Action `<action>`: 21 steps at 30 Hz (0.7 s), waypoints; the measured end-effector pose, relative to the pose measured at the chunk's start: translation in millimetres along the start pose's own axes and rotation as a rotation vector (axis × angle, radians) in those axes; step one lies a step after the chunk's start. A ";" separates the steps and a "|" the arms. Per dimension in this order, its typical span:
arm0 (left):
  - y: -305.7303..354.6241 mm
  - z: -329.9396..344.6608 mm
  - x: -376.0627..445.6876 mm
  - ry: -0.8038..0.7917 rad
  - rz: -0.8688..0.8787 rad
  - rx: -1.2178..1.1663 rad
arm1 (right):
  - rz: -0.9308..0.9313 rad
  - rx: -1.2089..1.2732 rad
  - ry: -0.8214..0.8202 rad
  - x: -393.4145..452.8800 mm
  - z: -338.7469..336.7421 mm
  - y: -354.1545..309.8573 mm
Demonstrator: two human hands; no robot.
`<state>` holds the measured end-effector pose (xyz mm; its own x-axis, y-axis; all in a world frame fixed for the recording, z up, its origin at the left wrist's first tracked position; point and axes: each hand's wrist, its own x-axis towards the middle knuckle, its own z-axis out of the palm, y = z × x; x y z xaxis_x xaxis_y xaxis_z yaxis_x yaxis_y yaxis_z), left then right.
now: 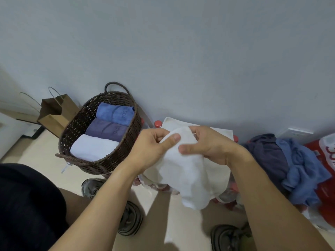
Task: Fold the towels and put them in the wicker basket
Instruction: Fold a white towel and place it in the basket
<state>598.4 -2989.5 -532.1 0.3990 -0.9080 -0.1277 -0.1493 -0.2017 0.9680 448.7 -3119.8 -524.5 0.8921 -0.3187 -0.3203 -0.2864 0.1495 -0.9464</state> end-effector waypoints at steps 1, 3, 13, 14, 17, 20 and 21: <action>1.1 -0.5 -0.2 0.031 0.007 -0.049 | 0.040 -0.063 -0.031 -1.7 -1.9 0.4; 4.4 -1.4 0.2 0.107 0.026 -0.107 | 0.129 -0.188 -0.087 -6.0 -6.4 3.4; -9.9 -17.2 7.4 0.244 0.018 -0.237 | 0.446 -0.208 -0.206 -35.7 -60.8 34.7; -11.8 -18.4 7.8 0.251 0.022 -0.228 | 0.447 -0.181 -0.207 -39.5 -67.3 39.2; -21.2 -23.1 11.4 0.318 0.003 -0.210 | 0.472 -0.002 -0.109 -50.2 -85.0 58.9; -33.6 -27.9 16.2 0.325 -0.035 -0.171 | 0.435 0.174 -0.001 -60.0 -96.4 70.0; -38.5 -28.5 18.2 0.300 -0.047 -0.131 | 0.392 0.222 0.073 -61.6 -99.7 70.9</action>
<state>637.3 -2987.8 -565.6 0.6542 -0.7463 -0.1224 -0.0144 -0.1741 0.9846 338.7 -3182.9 -576.0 0.7022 -0.2615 -0.6622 -0.5085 0.4668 -0.7235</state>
